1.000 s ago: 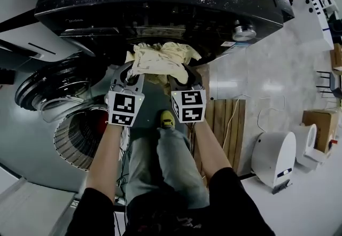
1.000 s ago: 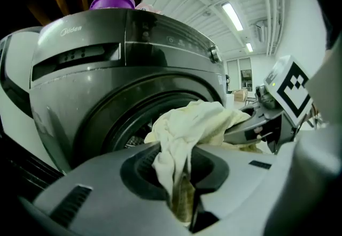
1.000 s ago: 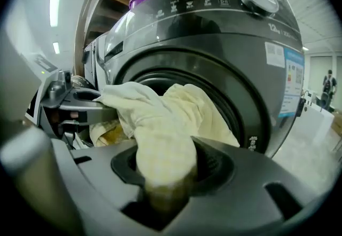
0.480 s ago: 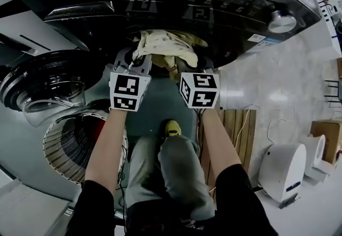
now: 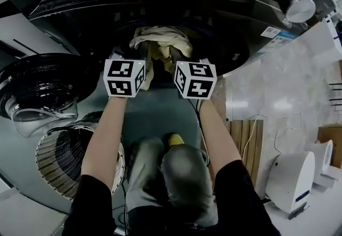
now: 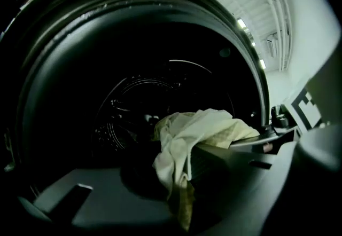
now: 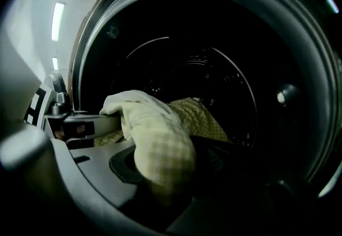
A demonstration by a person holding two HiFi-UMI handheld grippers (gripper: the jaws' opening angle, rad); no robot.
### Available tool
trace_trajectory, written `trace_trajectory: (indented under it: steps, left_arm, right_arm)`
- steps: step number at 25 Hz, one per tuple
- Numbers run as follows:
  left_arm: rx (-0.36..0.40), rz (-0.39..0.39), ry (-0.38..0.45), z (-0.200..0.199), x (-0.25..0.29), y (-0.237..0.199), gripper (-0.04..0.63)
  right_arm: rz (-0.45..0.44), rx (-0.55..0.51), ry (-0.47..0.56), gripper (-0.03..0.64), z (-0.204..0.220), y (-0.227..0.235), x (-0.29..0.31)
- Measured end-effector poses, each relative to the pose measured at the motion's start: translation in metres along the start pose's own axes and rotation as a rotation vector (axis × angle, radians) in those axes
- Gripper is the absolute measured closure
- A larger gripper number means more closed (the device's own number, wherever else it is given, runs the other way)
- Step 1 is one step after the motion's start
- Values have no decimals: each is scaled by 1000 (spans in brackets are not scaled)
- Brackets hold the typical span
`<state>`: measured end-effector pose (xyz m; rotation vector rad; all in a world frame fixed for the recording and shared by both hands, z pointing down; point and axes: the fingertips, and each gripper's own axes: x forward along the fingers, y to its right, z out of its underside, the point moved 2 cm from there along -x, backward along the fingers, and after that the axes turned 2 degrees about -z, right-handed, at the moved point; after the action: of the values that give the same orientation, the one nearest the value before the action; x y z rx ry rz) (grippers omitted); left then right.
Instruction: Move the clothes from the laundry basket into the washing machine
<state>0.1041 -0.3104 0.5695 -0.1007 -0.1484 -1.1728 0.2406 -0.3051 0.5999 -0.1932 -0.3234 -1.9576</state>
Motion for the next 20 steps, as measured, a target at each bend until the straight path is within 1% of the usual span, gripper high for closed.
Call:
trace_trajectory:
  steps: [4,10,16,18,20]
  left_arm:
    - [-15,-16,-22,12,18,-8,514]
    - [-84,-50,-61,27,44,-18,503]
    - [-100,-62,-126,39,60,-21,477]
    - [-119,-70,-152,46,61,-23,476]
    - [-137,-70,-172,51,62,-23,442]
  right_arm:
    - [8,11,-9,386,7,11,20]
    - [10,30,-19,362,9,22,42]
    - [30,36,-39,342,17,31,54]
    - [40,28,-40,333,18,31,56]
    - [44,23,-46,325,19,31,57]
